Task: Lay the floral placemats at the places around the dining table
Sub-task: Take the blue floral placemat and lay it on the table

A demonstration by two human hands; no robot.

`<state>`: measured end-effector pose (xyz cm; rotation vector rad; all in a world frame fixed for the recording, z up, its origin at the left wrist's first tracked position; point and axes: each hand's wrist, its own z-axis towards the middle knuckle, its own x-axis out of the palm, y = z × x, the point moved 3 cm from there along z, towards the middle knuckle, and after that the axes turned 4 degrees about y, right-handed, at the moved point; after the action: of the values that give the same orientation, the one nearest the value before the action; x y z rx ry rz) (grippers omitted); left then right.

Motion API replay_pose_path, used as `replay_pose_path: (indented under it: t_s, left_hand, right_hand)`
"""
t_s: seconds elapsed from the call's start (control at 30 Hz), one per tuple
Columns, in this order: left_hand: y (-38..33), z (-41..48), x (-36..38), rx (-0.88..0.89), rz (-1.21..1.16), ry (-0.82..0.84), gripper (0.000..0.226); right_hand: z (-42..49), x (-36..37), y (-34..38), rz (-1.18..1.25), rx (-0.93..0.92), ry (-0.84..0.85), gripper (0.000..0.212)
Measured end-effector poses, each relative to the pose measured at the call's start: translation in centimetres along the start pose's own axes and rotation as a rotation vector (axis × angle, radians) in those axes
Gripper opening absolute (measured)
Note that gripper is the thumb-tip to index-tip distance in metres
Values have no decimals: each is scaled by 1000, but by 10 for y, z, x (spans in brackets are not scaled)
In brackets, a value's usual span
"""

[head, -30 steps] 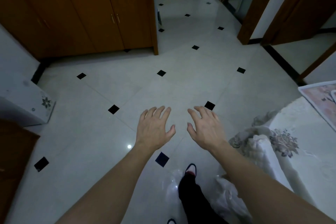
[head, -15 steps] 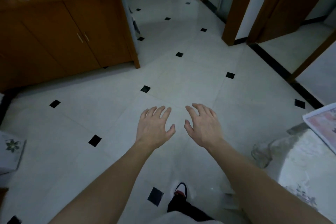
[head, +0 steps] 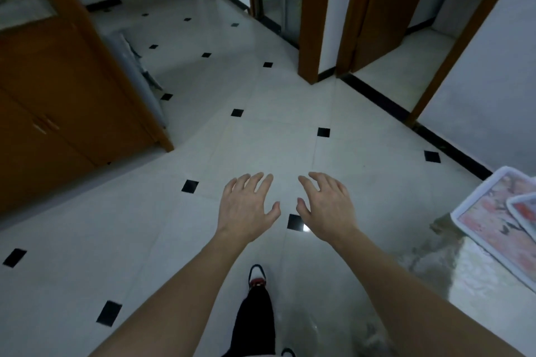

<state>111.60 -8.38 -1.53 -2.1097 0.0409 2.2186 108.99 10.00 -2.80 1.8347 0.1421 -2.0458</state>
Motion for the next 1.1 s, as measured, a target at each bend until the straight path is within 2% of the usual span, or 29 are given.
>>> replay_pose_path:
  t_s: [0.2, 0.4, 0.57, 0.83, 1.1]
  left_hand:
    - [-7, 122, 13, 131, -21, 4, 66]
    - [-14, 259, 25, 262, -69, 38, 66]
    - [-36, 349, 31, 396, -99, 49, 65]
    - [-124, 435, 33, 644, -164, 39, 63]
    - [-244, 496, 46, 857, -140, 38, 62]
  right_hand:
    - [79, 9, -52, -52, 100, -18, 45]
    - [173, 21, -106, -50, 269, 14, 45]
    - [226, 12, -149, -43, 408, -36, 46]
    - [239, -5, -231, -94, 645, -44, 49]
    - [225, -12, -331, -108, 821, -60, 50]
